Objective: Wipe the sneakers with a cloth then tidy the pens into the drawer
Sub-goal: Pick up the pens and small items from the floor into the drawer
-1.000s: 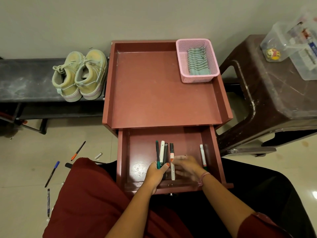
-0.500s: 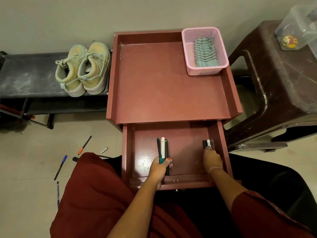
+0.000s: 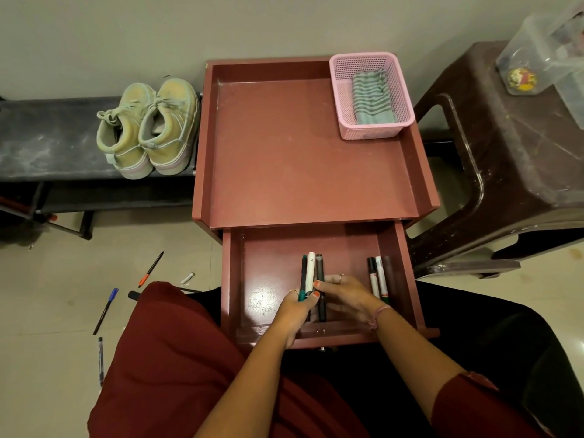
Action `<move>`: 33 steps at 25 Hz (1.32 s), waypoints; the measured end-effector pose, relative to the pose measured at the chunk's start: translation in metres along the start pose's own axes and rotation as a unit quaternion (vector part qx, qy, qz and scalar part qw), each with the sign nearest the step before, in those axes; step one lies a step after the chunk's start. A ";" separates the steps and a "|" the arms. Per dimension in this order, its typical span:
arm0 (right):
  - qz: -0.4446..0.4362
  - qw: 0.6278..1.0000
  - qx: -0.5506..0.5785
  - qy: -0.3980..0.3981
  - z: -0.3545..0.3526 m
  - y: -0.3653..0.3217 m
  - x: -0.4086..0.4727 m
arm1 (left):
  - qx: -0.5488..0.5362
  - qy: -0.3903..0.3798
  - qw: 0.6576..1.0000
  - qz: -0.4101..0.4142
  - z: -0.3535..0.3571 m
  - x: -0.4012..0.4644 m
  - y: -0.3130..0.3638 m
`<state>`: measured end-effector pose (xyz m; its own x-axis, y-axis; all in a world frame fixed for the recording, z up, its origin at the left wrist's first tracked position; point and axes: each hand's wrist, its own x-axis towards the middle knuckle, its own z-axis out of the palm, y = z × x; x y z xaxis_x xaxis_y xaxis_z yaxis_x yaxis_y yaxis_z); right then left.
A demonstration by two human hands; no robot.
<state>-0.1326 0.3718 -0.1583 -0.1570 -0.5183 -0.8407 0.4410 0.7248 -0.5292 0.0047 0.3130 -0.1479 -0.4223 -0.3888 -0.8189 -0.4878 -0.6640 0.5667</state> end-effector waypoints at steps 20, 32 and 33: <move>0.002 0.994 -0.097 0.052 -0.011 -0.004 -0.004 | -0.044 0.015 0.999 -0.013 0.001 -0.004 0.005; -0.025 0.880 -0.383 0.281 -0.023 0.015 0.022 | -0.061 0.106 0.992 0.021 -0.001 -0.006 0.002; -0.014 0.860 -0.422 0.287 -0.026 0.019 0.024 | -0.054 0.108 0.992 0.024 -0.001 -0.006 0.003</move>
<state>-0.1512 0.3854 -0.1914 -0.6746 -0.4067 -0.6160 -0.3295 0.9127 -0.2417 0.0068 0.3130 -0.1416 -0.2642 -0.5410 -0.7984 -0.3813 -0.7018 0.6017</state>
